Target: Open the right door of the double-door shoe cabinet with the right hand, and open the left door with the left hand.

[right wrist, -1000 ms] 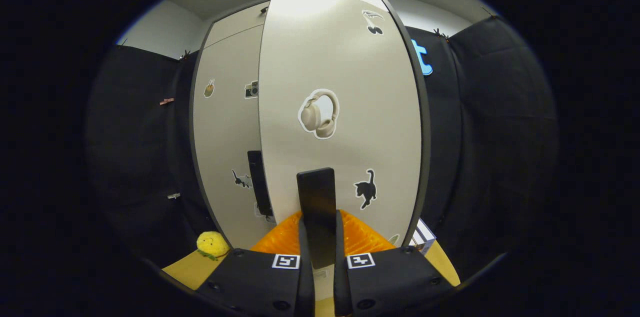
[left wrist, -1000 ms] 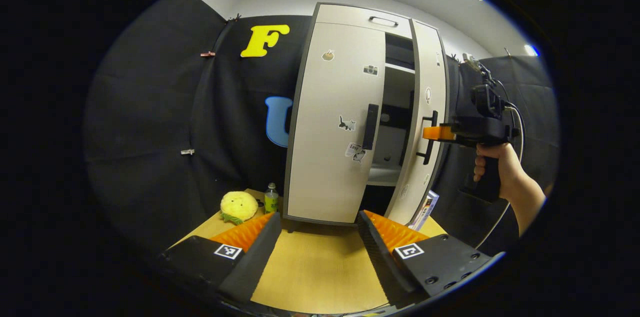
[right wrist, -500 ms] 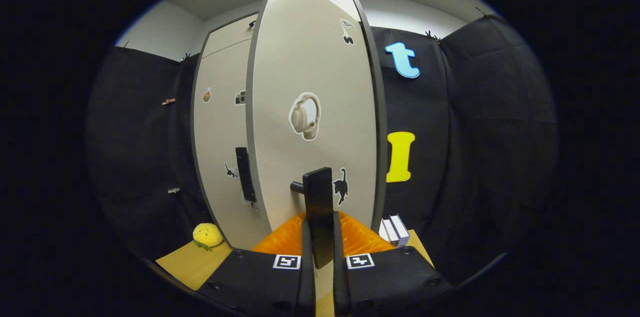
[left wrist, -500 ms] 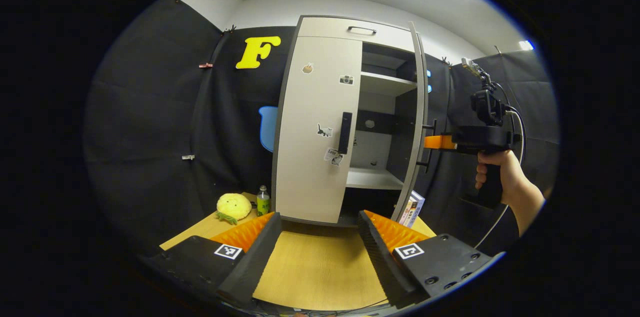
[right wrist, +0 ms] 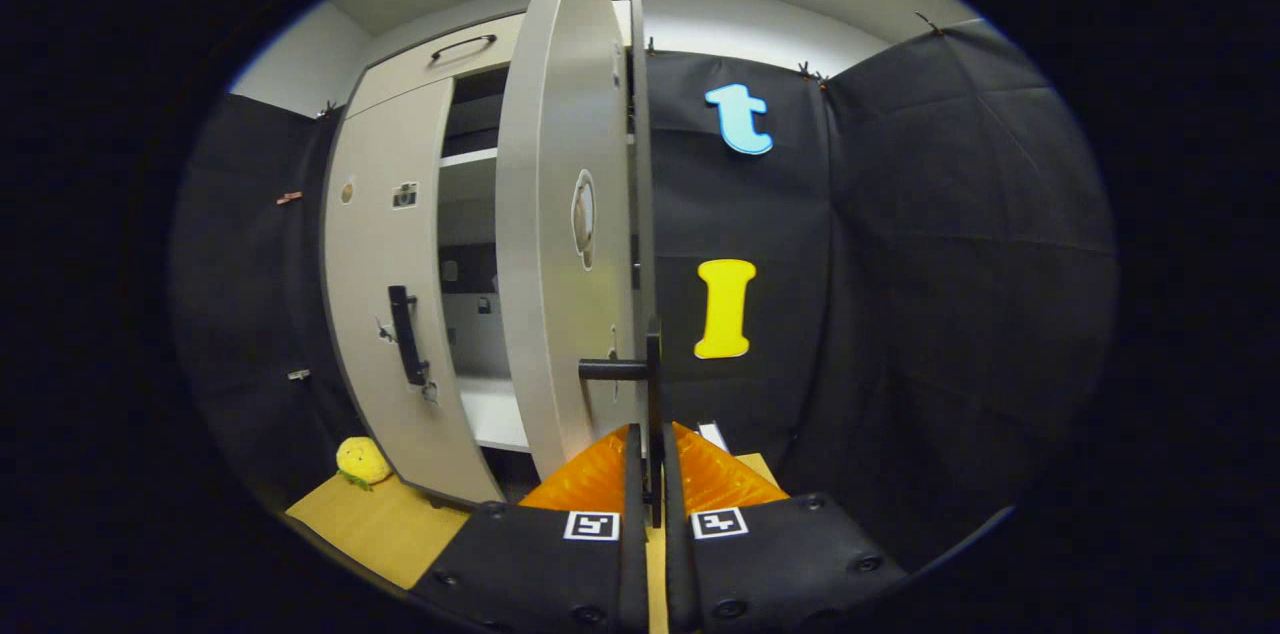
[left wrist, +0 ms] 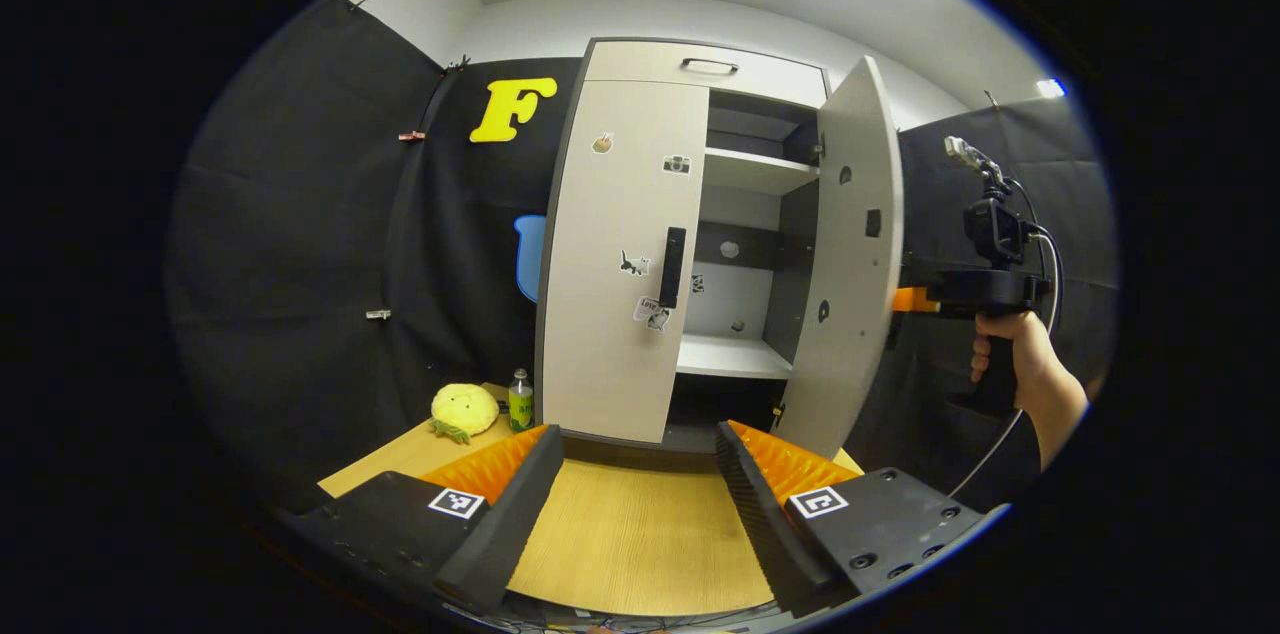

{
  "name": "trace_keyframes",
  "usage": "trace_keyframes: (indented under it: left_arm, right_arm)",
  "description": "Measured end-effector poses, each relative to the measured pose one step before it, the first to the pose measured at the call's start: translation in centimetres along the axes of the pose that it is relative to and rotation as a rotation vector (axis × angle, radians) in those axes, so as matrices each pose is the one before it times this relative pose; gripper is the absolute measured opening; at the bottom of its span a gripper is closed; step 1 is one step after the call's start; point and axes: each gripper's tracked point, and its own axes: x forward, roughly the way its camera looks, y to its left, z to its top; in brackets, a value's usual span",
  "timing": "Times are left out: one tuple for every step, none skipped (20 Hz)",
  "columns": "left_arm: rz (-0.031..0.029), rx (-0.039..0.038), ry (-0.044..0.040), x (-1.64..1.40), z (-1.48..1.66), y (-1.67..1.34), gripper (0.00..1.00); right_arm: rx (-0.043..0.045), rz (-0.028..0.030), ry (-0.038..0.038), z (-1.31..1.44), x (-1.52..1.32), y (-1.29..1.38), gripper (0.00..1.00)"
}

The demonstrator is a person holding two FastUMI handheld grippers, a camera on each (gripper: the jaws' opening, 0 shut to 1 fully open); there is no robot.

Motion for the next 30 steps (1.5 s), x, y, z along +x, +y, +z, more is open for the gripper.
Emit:
trace_keyframes:
  left_arm:
    - [-0.00554, -0.00049, 0.00132, 0.131, 0.101, -0.182, 0.95]
    - [-0.00745, 0.00149, 0.00209, 0.216, -0.052, -0.105, 0.95]
    - [-0.00732, 0.00467, 0.00251, 0.295, 0.076, -0.151, 0.95]
    - [-0.00483, 0.00690, 0.00267, 0.304, -0.061, -0.256, 0.95]
    - [-0.00326, 0.00526, 0.00432, 0.323, 0.003, -0.131, 0.95]
    - [-0.00545, 0.00091, 0.00274, 0.522, -0.002, 0.192, 0.95]
    - [-0.00790, -0.00217, -0.00013, 0.501, 0.170, 0.086, 0.95]
    - [-0.01168, -0.00042, 0.00318, 0.536, -0.022, -0.151, 0.95]
    - [-0.00817, 0.00435, 0.00559, 0.530, 0.019, 0.068, 0.95]
    - [-0.00596, 0.00679, 0.00550, 0.577, -0.061, 0.440, 0.95]
    - [-0.00627, 0.00642, 0.00128, 0.640, 0.229, 0.437, 0.95]
    - [-0.00460, 0.00343, 0.00021, 0.712, 0.156, 0.360, 0.95]
    - [-0.00618, -0.00059, 0.00255, 0.694, 0.181, 0.412, 0.95]
    - [-0.00760, -0.00285, 0.00268, 0.782, 0.063, 0.419, 0.95]
    - [-0.00670, -0.00309, 0.00281, 0.760, 0.094, 0.491, 0.95]
    - [-0.00611, -0.00195, 0.00236, 0.758, 0.121, 0.470, 0.95]
    - [-0.00656, 0.00007, -0.00021, 0.798, 0.139, 0.384, 0.95]
    - [-0.00667, 0.00268, 0.00095, 0.919, 0.041, 0.451, 0.95]
    - [-0.00823, 0.00443, 0.00258, 0.850, 0.153, 0.450, 0.95]
    - [-0.01018, 0.00439, 0.00118, 0.869, 0.040, 0.435, 0.95]
    - [-0.01163, 0.00233, 0.00094, 0.771, 0.069, 0.382, 0.95]
    - [-0.01395, 0.00139, -0.00145, 0.741, 0.133, 0.391, 0.95]
    - [-0.01309, 0.00169, -0.00296, 0.625, 0.198, 0.518, 0.95]
    - [-0.01289, 0.00379, -0.00581, 0.573, 0.247, 0.573, 0.95]
    - [-0.00707, 0.00730, -0.00788, 0.521, 0.298, 0.612, 0.95]
    - [-0.00315, 0.00745, -0.00720, 0.411, 0.291, 0.758, 0.95]
    - [-0.00471, 0.00324, -0.00123, 0.597, 0.149, 0.775, 0.95]
    - [-0.00667, -0.00282, 0.00267, 0.515, 0.182, 0.654, 0.95]
    - [-0.01080, -0.00971, -0.00206, 0.481, 0.299, 0.454, 0.95]
    - [-0.01516, -0.01179, -0.00372, 0.565, 0.392, 0.272, 0.95]
  right_arm:
    - [0.03716, 0.03886, 0.01969, -0.001, -0.016, 0.199, 0.11]
    - [0.04291, 0.03566, 0.02696, -0.145, -0.344, 0.617, 0.12]
    - [0.01544, 0.01780, 0.00231, -0.172, 0.011, 0.327, 0.12]
    - [-0.01132, -0.00017, -0.00994, 0.091, -0.120, 0.267, 0.13]
    - [-0.03112, -0.01581, -0.01117, 0.126, 0.092, -0.548, 0.13]
    - [-0.03010, -0.01357, -0.00805, -0.144, 0.007, -0.290, 0.12]
    - [-0.00361, 0.00096, 0.00150, -0.239, -0.013, 0.196, 0.12]
    - [0.00677, 0.00348, 0.02052, -0.660, -0.224, 0.122, 0.12]
    - [-0.00390, -0.01157, 0.01183, -0.737, -0.661, -0.400, 0.12]
    - [-0.00750, -0.01182, 0.00967, -0.613, -1.111, -0.492, 0.11]
    - [-0.00576, -0.01181, 0.00135, -0.250, -0.837, -0.412, 0.12]
    - [-0.00634, -0.00928, -0.00212, -0.145, -0.841, -0.330, 0.12]
    - [-0.00417, -0.00591, -0.00230, -0.092, -0.702, 0.008, 0.12]
    - [0.00219, 0.00498, -0.00268, 0.027, -0.970, 0.405, 0.12]
    - [0.00127, 0.00992, -0.00095, -0.210, -1.078, 0.777, 0.12]
    - [0.00178, 0.01255, 0.00086, -0.250, -0.906, 0.994, 0.12]
    - [0.00261, 0.01296, 0.00355, -0.321, -0.880, 1.129, 0.12]
    - [0.01152, 0.01365, 0.00088, -0.163, -0.595, 1.277, 0.12]
    - [0.01565, 0.01923, 0.00519, -0.264, -0.253, 1.529, 0.12]
    - [0.01775, 0.01590, -0.00165, -0.169, -0.044, 1.523, 0.12]
    - [0.00625, 0.01618, -0.00340, -0.236, 0.472, 1.690, 0.12]
    - [-0.00564, 0.00804, 0.01016, -0.667, 0.411, 1.233, 0.12]
    - [-0.00270, 0.01065, 0.00800, -0.501, 0.491, 1.226, 0.12]
    - [0.00248, 0.00875, 0.00548, -0.622, 0.478, 1.197, 0.12]
    - [0.00007, 0.00687, 0.00190, -0.351, 0.566, 1.169, 0.12]
    - [-0.00299, -0.00181, -0.00527, 0.021, 0.923, 0.752, 0.12]
    - [0.00843, 0.00770, -0.01546, -0.031, -0.816, 0.903, 0.02]
    - [-0.01201, -0.01294, 0.01292, -0.755, 2.932, 0.591, 0.05]
    - [-0.00840, -0.00877, 0.00315, -0.222, -0.676, 0.527, 0.05]
    - [0.00084, -0.00160, -0.00577, -0.041, 0.375, 0.410, 0.05]
